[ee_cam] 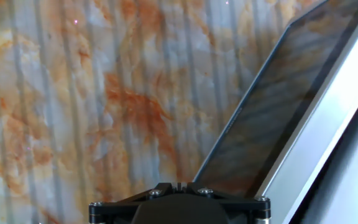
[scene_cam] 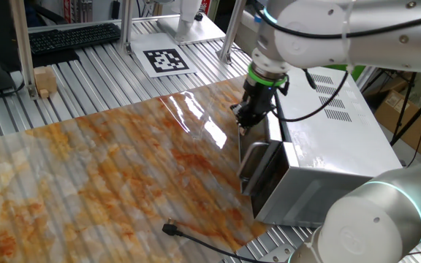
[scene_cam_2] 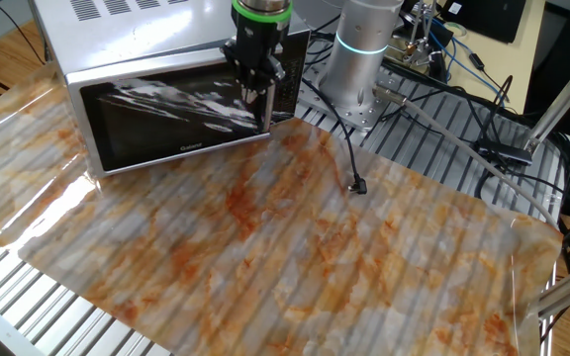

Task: Close the microwave door

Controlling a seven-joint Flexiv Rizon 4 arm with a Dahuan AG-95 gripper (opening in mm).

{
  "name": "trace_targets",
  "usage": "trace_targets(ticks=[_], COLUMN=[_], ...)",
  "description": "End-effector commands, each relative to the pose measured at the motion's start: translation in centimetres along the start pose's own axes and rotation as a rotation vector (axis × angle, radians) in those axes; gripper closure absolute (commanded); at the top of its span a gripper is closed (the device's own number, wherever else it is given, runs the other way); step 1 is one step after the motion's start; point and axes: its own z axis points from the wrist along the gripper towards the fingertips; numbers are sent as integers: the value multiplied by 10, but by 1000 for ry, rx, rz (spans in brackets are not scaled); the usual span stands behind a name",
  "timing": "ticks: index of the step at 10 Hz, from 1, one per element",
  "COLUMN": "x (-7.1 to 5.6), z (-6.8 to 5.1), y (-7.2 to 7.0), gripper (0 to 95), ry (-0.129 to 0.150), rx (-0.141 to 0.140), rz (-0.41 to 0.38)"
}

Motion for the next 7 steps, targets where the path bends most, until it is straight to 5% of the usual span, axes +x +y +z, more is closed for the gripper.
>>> trace_targets(ticks=[1, 7], x=[2, 9], z=[-1, -9], y=[-7, -20], gripper=[950, 950], ry=[-4, -11], rx=[0, -6], rz=[-13, -33])
